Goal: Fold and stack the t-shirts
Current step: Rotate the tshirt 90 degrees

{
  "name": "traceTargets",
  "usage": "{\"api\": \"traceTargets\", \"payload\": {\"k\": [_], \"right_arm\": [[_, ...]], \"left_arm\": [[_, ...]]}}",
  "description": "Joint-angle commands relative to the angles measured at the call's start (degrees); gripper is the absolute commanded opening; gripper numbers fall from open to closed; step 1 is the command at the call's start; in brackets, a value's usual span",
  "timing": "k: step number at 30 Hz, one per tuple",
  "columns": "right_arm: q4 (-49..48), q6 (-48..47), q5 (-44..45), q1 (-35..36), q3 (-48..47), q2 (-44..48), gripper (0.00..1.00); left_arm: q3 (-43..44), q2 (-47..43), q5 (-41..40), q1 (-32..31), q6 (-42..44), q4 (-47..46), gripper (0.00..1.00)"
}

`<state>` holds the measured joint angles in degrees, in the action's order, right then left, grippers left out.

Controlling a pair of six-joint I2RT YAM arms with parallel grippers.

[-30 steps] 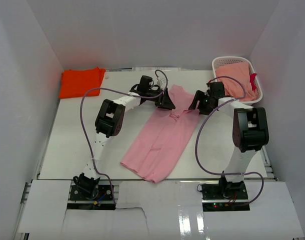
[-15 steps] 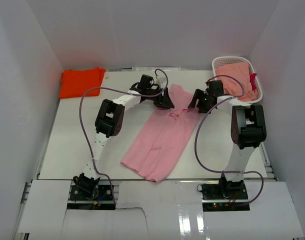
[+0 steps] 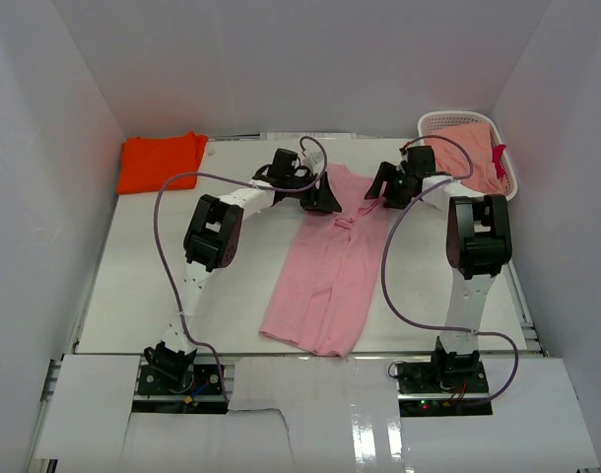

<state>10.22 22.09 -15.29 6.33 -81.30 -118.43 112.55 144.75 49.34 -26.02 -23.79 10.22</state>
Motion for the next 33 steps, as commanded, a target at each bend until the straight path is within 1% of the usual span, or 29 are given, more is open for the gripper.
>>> {"api": "traceTargets", "payload": {"k": [1, 2, 10, 16, 18, 26, 27, 30, 33], "right_arm": [[1.46, -0.73, -1.15, -0.09, -5.25, -3.64, 0.77], [1.82, -0.9, -1.23, 0.09, -6.32, -4.95, 0.77], [5.42, -2.13, -3.69, 0.35, -16.87, -11.2, 0.78], [9.9, -3.63, -5.8, 1.49, -27.76, -17.35, 0.78], [10.96, -3.89, -6.68, 1.67, -31.01, -19.46, 0.78], [12.45, -3.81, -9.32, 3.07, -37.96, -24.39, 0.8], [13.07, -3.81, -9.41, 3.25, -40.49, -25.09, 0.8], [14.56, -3.46, -10.02, 3.78, -43.85, -27.2, 0.8], [14.3, -3.45, -10.29, 3.87, -44.56, -27.38, 0.82]], "left_arm": [[-6.02, -2.27, -7.24, 2.11, -2.04, 0.34, 0.67], [-8.64, -3.41, -7.68, 2.46, -2.66, -1.59, 0.67], [-18.41, -8.51, -12.94, 5.45, -6.52, -7.92, 0.68], [-24.74, -12.81, -17.61, 6.07, -8.02, -13.29, 0.68], [-25.8, -13.61, -19.1, 6.16, -8.38, -13.73, 0.68], [-31.42, -17.48, -23.06, 6.16, -10.57, -16.1, 0.69], [-31.86, -17.74, -23.85, 6.16, -11.01, -16.28, 0.69], [-31.87, -17.31, -24.2, 6.24, -10.75, -16.55, 0.7], [-29.42, -15.29, -23.51, 6.68, -10.22, -16.29, 0.69]]}}
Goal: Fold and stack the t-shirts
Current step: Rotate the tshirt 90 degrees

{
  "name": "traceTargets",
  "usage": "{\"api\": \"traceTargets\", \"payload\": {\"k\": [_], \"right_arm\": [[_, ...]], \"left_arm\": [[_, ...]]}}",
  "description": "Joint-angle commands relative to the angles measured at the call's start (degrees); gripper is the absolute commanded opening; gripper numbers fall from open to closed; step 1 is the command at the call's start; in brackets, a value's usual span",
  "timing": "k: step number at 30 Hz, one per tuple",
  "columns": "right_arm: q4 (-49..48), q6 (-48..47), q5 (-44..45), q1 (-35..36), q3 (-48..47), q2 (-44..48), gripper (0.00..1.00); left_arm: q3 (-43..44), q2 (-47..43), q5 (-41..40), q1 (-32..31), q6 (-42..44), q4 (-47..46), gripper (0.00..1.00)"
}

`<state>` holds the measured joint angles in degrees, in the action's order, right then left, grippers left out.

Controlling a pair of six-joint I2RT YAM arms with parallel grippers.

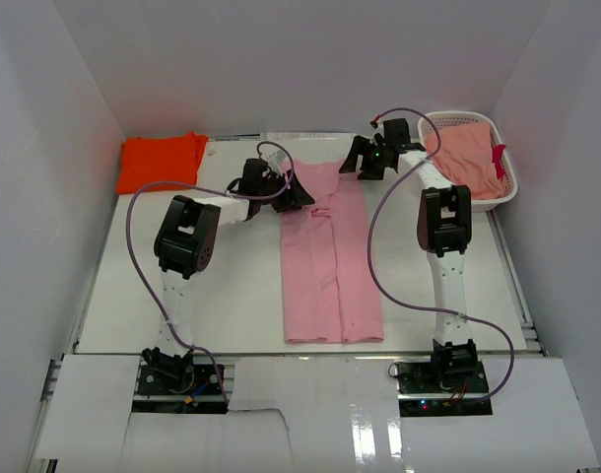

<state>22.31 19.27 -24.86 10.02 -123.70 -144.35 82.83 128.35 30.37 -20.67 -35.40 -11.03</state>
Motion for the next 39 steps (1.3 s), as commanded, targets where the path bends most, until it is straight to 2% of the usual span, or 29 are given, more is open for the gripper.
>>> {"api": "traceTargets", "payload": {"k": [1, 13, 29, 32, 36, 39], "right_arm": [[2.13, -0.55, -0.71, 0.17, -2.25, -1.46, 0.82], [0.73, -1.07, -1.59, 0.17, -3.13, -1.46, 0.84], [-2.88, -0.63, -3.17, -0.27, -9.02, -4.71, 0.9], [-3.93, -1.6, -3.52, -0.35, -7.97, -3.48, 0.96], [-6.66, -3.18, -2.82, -0.53, -4.36, 0.21, 0.98], [-6.75, -4.59, -2.56, -0.79, -5.15, 2.23, 0.97]], "left_arm": [[1.1, 1.63, -4.27, 1.42, 1.47, 4.96, 0.69], [11.65, 7.17, -2.6, 2.12, 3.32, 7.95, 0.7], [6.38, 4.01, -1.63, 1.95, 2.7, 5.75, 0.7], [6.29, 3.31, -2.07, 2.03, 2.96, 4.97, 0.76], [9.8, 2.78, -2.15, 2.21, 4.37, 3.91, 0.97], [16.12, 2.87, -0.76, 3.26, 4.29, 5.22, 0.98]]}}
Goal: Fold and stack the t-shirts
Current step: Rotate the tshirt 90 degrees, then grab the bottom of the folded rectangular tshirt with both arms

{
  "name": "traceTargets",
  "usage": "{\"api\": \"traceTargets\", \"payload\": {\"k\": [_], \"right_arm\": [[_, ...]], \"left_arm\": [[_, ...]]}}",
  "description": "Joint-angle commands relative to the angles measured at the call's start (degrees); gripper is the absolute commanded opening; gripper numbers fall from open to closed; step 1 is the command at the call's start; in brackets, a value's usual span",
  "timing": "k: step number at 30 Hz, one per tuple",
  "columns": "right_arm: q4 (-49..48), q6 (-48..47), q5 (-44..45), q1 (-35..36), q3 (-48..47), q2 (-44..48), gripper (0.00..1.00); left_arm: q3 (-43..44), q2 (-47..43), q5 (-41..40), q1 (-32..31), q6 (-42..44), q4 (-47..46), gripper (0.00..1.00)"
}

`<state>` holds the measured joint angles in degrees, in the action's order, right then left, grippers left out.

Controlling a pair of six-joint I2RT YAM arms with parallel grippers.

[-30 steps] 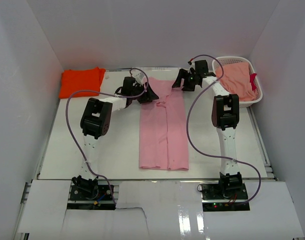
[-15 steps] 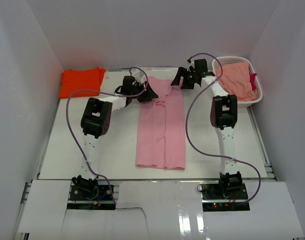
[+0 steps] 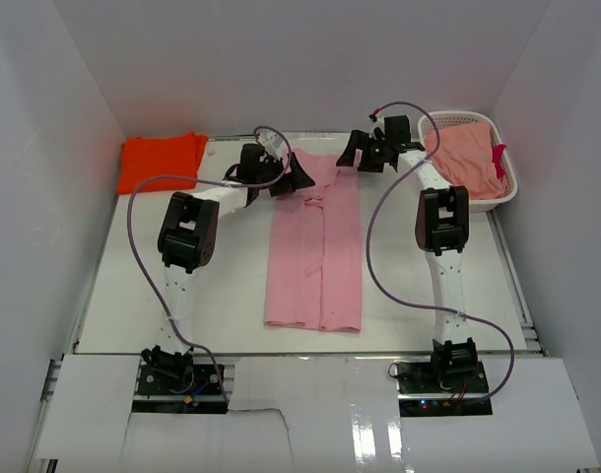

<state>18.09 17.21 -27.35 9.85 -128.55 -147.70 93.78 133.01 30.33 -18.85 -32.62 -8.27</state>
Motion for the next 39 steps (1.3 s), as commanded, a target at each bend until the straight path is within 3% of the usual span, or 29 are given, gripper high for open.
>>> {"api": "traceTargets", "payload": {"k": [1, 5, 12, 14, 18, 22, 23, 24, 27, 30, 33, 39], "right_arm": [[-2.53, -2.8, -0.07, -0.79, -0.47, 6.62, 0.97], [-2.62, -5.16, -0.33, -1.32, 0.57, 11.1, 0.97], [-3.85, -7.63, 0.81, -1.41, 14.68, 25.95, 0.96], [-3.94, -7.28, 0.11, -1.41, 20.85, 33.15, 0.96], [-8.15, -3.16, -0.43, -0.8, 48.47, 48.0, 0.98], [-9.83, -0.17, 2.74, 2.27, 67.06, 64.16, 1.0], [-8.43, -1.21, 2.74, 4.46, 69.38, 66.12, 1.0], [-6.5, -1.91, 4.05, 5.78, 71.23, 67.88, 0.96], [-4.29, -1.05, 5.82, 10.27, 80.01, 75.78, 0.96], [-4.03, 2.12, 5.9, 11.86, 88.11, 83.78, 0.96], [-0.7, 3.44, 7.31, 12.3, 92.77, 91.51, 0.96], [2.92, 6.43, 5.03, 13.0, 98.39, 97.86, 0.96]], "left_arm": [[6.67, -1.96, -0.36, 2.15, 1.51, 2.82, 0.98], [11.69, -5.21, 0.26, 3.64, 2.56, 3.62, 0.98], [4.41, -20.23, -1.14, 4.35, 4.32, 5.89, 0.98], [-2.17, -26.55, -3.07, 4.35, 4.23, 8.01, 0.98], [-19.91, -39.47, -5.45, 4.18, 0.39, 8.8, 0.98], [-38.55, -52.56, -6.77, 3.82, -3.85, 5.72, 0.98], [-44.5, -55.2, -7.29, 3.65, -3.94, 5.99, 0.98], [-47.17, -60.8, -8.0, 3.21, -3.77, 6.16, 0.98], [-55.07, -71.35, -8.7, 2.59, -4.03, 9.92, 0.98], [-59.48, -79.36, -8.62, 1.8, -4.91, 14.59, 0.98], [-62.82, -84.65, -8.62, 1.45, -5.17, 20.74, 0.98], [-69.68, -88.18, -5.02, 1.27, -9.21, 21.28, 0.98]]}}
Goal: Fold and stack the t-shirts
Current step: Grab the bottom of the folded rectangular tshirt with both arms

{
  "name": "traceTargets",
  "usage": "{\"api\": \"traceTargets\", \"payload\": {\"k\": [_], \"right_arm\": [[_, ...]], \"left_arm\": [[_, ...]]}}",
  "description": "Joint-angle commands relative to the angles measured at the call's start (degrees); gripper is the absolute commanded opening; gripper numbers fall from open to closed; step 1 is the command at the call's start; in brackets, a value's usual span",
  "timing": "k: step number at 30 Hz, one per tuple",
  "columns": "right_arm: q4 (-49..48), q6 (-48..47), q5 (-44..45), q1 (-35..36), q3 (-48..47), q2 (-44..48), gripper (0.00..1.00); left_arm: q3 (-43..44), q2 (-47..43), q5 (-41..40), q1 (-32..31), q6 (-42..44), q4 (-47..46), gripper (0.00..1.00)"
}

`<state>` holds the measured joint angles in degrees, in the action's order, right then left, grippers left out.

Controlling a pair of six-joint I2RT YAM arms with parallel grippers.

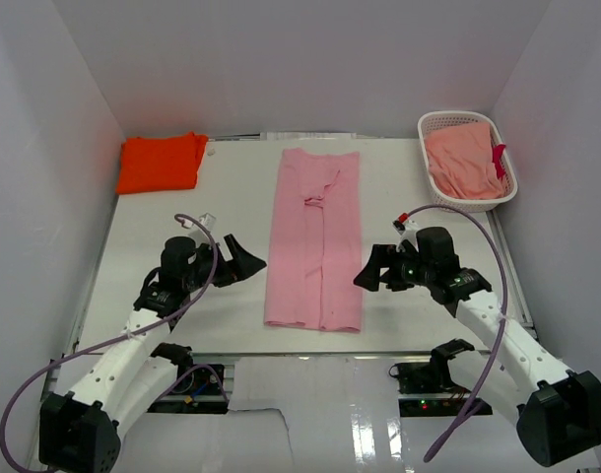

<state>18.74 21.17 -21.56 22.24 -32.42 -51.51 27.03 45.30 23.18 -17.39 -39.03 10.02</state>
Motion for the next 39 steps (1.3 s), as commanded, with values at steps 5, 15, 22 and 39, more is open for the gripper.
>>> {"api": "traceTargets", "payload": {"k": [5, 15, 22, 39], "right_arm": [[3.49, 5.9, -1.82, 2.37, 7.54, 6.32, 0.94], [2.79, 11.17, -3.92, 4.48, 16.86, 12.13, 0.87], [-2.21, 14.51, -5.42, 6.15, 22.31, 11.87, 0.82], [-12.84, 19.52, -4.28, 10.01, 25.48, 6.42, 0.6]], "left_arm": [[-9.08, -2.84, 3.19, -1.32, -5.52, 0.8, 0.98], [-15.95, -5.83, 1.61, -5.9, -11.07, -1.85, 0.97], [-18.23, -4.87, -0.41, -9.59, -13.44, -2.9, 0.97], [-19.99, -1.71, -0.24, -10.56, -14.06, -6.86, 0.92]]}}
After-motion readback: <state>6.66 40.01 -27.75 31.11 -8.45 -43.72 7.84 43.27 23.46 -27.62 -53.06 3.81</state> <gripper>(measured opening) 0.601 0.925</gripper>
